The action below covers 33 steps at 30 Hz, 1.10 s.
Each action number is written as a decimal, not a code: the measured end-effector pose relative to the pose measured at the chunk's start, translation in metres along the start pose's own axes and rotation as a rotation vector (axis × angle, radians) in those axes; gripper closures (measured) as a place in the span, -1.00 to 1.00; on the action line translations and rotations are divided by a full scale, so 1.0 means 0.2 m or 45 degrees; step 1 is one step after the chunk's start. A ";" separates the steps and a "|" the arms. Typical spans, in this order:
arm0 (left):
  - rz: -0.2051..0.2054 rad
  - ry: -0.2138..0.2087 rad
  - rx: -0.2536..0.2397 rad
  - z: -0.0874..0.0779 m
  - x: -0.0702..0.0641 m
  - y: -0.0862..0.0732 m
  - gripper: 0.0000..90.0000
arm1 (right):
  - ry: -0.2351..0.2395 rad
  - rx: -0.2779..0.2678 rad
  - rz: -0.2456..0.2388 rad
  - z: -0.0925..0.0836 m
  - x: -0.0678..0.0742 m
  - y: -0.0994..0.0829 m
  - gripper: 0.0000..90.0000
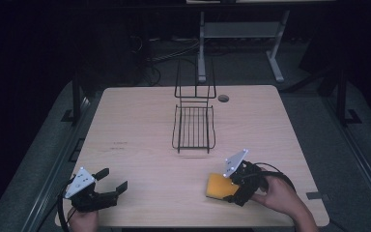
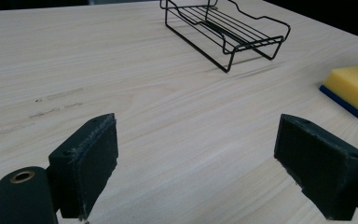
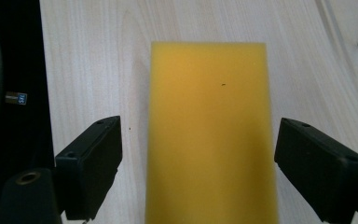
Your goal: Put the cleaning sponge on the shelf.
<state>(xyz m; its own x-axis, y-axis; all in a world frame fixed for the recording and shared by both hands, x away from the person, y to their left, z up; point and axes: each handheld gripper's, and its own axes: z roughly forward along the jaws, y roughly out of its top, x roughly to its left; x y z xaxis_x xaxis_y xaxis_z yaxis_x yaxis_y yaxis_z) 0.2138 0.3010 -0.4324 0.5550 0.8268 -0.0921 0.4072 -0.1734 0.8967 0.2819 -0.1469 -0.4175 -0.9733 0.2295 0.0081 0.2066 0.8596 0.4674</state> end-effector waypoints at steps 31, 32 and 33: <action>-0.012 -0.006 -0.008 0.00 0.00 0.00 -0.72 | 0.003 0.123 -0.007 0.11 -0.03 0.04 -0.67; -0.012 -0.006 -0.007 0.00 0.00 0.00 -0.71 | 0.001 0.123 -0.008 0.12 -0.03 0.04 -0.67; -0.011 -0.006 -0.006 0.00 0.00 0.00 -0.72 | 0.005 0.125 -0.003 0.12 -0.03 0.04 -0.67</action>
<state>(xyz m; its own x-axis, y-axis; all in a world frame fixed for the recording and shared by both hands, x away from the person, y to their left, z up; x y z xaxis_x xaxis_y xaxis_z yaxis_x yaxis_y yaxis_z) 0.2133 0.3018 -0.4322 0.5551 0.8255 -0.1019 0.4083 -0.1637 0.8981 0.2928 -0.1306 -0.4349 -0.9740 0.2262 0.0105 0.2133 0.9008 0.3783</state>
